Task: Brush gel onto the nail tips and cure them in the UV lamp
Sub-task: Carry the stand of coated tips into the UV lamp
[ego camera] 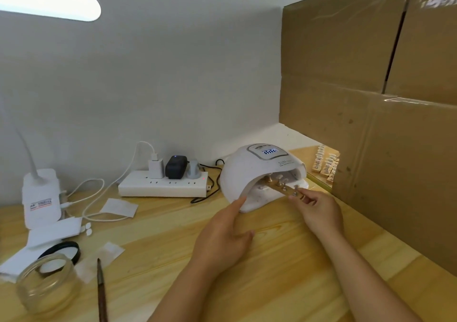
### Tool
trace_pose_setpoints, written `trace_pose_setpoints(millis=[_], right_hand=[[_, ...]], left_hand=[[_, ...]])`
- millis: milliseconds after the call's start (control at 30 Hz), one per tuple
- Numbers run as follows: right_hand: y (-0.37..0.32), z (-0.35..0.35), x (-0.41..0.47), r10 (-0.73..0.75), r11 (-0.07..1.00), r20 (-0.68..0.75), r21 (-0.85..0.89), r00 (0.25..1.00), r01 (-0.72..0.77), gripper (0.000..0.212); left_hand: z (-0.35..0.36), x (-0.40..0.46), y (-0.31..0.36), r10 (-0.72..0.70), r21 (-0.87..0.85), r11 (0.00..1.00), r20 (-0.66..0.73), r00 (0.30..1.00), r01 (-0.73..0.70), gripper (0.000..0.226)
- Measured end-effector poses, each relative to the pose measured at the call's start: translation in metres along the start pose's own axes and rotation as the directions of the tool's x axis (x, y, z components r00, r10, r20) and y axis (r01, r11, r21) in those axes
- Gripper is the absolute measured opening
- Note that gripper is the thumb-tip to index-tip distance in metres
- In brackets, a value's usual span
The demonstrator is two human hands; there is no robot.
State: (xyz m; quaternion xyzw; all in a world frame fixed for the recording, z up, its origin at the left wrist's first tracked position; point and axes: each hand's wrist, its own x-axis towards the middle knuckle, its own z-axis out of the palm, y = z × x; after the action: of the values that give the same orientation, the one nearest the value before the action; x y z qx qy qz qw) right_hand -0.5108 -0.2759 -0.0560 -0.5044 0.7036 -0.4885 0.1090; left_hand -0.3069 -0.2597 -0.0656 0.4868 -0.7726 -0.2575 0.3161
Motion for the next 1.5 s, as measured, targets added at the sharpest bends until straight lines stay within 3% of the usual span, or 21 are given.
trace_pose_setpoints(millis=[367,533,667,800,867,933,1000,1067,1133,1200,1300,1500], right_hand=[[-0.021,0.041,0.046,0.082,0.96,0.135,-0.278,0.987,-0.041,0.022],[-0.023,0.053,0.05,0.135,0.974,0.003,-0.183,0.991,-0.132,0.019],[-0.022,0.053,0.044,0.14,0.979,0.042,-0.158,0.989,-0.132,0.021],[-0.022,0.041,0.022,-0.068,0.988,-0.135,-0.148,0.989,0.048,0.005],[-0.029,0.031,0.01,-0.218,0.974,-0.218,-0.107,0.951,0.199,0.015],[-0.041,0.019,0.004,-0.391,0.92,-0.213,-0.076,0.896,0.383,0.019],[-0.057,0.01,0.011,-0.505,0.863,-0.181,-0.09,0.844,0.497,0.022],[-0.075,0.006,0.03,-0.526,0.844,-0.049,-0.15,0.849,0.514,0.024],[-0.09,0.005,0.051,-0.422,0.849,0.209,-0.251,0.882,0.466,0.035],[-0.096,0.009,0.069,-0.26,0.856,0.368,-0.34,0.893,0.389,0.042],[-0.099,0.015,0.076,-0.15,0.818,0.43,-0.451,0.89,0.356,0.042],[-0.107,0.017,0.073,-0.115,0.675,0.419,-0.632,0.901,0.381,0.042]], left_hand=[[0.0,0.006,-0.005,0.021,-0.026,0.999,-0.071,0.997,-0.023,0.061],[0.0,0.007,-0.006,0.001,-0.041,0.999,-0.073,0.997,-0.003,0.061],[0.0,0.007,-0.006,-0.013,-0.049,0.999,-0.078,0.997,0.009,0.06],[0.0,0.007,-0.005,-0.023,-0.059,0.998,-0.079,0.997,0.018,0.06],[0.0,0.006,-0.004,-0.025,-0.071,0.997,-0.078,0.997,0.02,0.059],[0.0,0.006,-0.004,-0.043,-0.087,0.996,-0.072,0.996,0.036,0.058],[0.0,0.005,-0.003,-0.062,-0.096,0.994,-0.065,0.996,0.056,0.059],[-0.001,0.004,-0.003,-0.066,-0.094,0.994,-0.058,0.996,0.06,0.059],[-0.001,0.004,-0.002,-0.066,-0.094,0.994,-0.053,0.996,0.061,0.059],[-0.001,0.004,-0.002,-0.063,-0.099,0.993,-0.053,0.997,0.058,0.059],[-0.001,0.004,-0.004,-0.061,-0.114,0.992,-0.057,0.997,0.054,0.059],[-0.002,0.006,-0.004,-0.027,-0.102,0.995,-0.088,0.996,0.018,0.058]])
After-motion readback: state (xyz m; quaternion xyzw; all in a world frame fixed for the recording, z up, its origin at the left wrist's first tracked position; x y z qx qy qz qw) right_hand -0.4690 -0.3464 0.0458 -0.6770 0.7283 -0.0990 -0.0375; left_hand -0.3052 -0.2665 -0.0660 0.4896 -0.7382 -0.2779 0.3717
